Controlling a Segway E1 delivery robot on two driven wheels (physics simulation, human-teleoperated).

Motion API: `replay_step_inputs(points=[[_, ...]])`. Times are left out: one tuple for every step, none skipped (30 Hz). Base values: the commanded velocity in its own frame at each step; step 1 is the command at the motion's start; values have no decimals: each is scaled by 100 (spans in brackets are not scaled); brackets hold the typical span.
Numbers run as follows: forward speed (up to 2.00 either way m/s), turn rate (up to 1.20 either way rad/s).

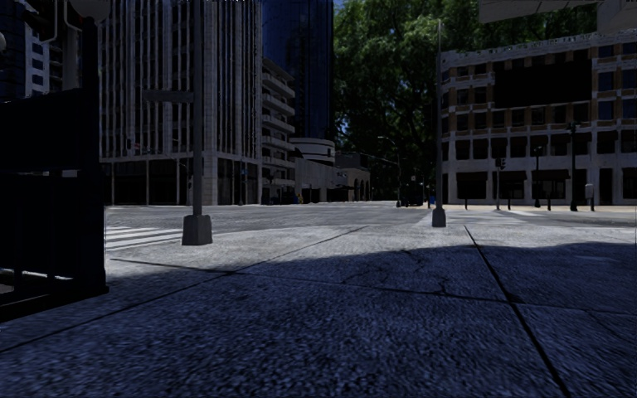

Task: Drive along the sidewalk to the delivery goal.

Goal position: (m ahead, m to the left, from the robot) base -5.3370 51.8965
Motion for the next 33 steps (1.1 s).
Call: replay_step_inputs(points=[[172, 56], [172, 56], [177, 56], [186, 56], [191, 56], [191, 56], [196, 56], [200, 56], [200, 56], [200, 56], [200, 55], [200, 48], [200, 36], [200, 36], [200, 24], [198, 16], [198, 13], [197, 14], [197, 14], [197, 23], [197, 29], [195, 31], [195, 31], [192, 30], [191, 24], [190, 22], [190, 22], [190, 25], [190, 34], [189, 42], [189, 42], [189, 50], [189, 52]])
